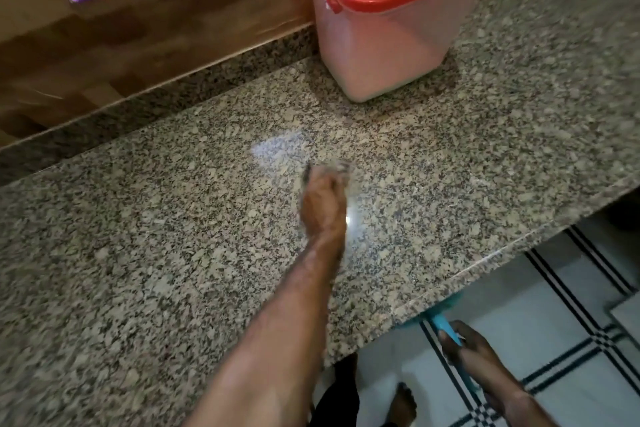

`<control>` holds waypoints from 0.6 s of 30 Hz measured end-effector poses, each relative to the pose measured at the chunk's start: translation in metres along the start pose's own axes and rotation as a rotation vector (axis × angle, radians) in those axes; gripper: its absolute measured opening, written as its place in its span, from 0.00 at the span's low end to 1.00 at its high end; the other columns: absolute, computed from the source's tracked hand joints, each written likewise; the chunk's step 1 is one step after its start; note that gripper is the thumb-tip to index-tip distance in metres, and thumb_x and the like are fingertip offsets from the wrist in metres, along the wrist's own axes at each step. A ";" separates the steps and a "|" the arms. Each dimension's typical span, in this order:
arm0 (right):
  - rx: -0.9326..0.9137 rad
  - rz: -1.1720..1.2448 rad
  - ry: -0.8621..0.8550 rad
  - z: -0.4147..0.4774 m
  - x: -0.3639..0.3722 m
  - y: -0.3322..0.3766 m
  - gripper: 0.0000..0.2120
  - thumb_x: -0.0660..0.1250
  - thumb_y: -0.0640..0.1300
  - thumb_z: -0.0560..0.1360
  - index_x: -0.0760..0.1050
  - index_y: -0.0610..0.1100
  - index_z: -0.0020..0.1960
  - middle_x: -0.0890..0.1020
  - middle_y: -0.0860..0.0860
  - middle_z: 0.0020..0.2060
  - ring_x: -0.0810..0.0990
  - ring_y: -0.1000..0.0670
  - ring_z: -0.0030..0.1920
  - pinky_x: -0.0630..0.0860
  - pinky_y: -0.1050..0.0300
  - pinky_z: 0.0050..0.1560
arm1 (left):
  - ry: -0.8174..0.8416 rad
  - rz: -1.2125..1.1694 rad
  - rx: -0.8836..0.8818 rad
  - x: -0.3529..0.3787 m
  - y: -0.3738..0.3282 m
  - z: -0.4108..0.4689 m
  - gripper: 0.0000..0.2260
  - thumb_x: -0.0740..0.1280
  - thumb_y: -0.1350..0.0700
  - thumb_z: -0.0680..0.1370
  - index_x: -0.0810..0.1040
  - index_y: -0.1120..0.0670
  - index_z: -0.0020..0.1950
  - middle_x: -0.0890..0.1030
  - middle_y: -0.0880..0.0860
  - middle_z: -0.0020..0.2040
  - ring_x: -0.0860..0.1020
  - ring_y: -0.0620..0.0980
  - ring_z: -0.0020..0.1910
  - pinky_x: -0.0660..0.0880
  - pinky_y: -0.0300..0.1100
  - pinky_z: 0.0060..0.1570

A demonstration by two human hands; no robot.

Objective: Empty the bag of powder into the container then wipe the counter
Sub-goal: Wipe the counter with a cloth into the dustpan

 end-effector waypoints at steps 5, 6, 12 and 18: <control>-0.016 0.070 -0.048 -0.003 -0.017 0.007 0.10 0.67 0.46 0.82 0.76 0.38 0.55 0.75 0.43 0.43 0.73 0.46 0.43 0.67 0.56 0.41 | -0.222 0.122 -0.207 -0.058 0.048 0.036 0.10 0.66 0.48 0.83 0.79 0.52 0.57 0.79 0.49 0.54 0.75 0.43 0.43 0.67 0.34 0.37; -0.030 0.082 -0.052 -0.003 -0.020 0.010 0.10 0.67 0.46 0.82 0.77 0.38 0.56 0.76 0.43 0.45 0.73 0.47 0.43 0.67 0.56 0.41 | -0.231 0.136 -0.215 -0.052 0.043 0.034 0.10 0.66 0.47 0.82 0.79 0.52 0.55 0.80 0.51 0.55 0.77 0.47 0.47 0.67 0.37 0.40; -0.056 0.146 -0.127 -0.014 -0.043 0.015 0.04 0.67 0.44 0.83 0.74 0.44 0.53 0.79 0.29 0.57 0.80 0.37 0.54 0.74 0.53 0.51 | 0.197 0.077 0.177 0.071 -0.071 -0.032 0.06 0.65 0.46 0.82 0.80 0.45 0.54 0.78 0.45 0.50 0.77 0.46 0.48 0.71 0.39 0.43; -0.088 0.130 -0.109 -0.024 -0.069 -0.001 0.07 0.68 0.47 0.82 0.77 0.44 0.55 0.77 0.49 0.42 0.74 0.53 0.41 0.70 0.57 0.45 | -0.090 0.079 -0.003 0.017 -0.048 0.039 0.10 0.65 0.47 0.82 0.80 0.50 0.57 0.82 0.53 0.56 0.80 0.49 0.48 0.73 0.36 0.46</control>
Point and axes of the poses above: each hand's wrist, its own z-axis towards the middle knuckle, its own x-axis out of the palm, y = z × x, the point moved 10 cm from there along z, towards the middle knuckle
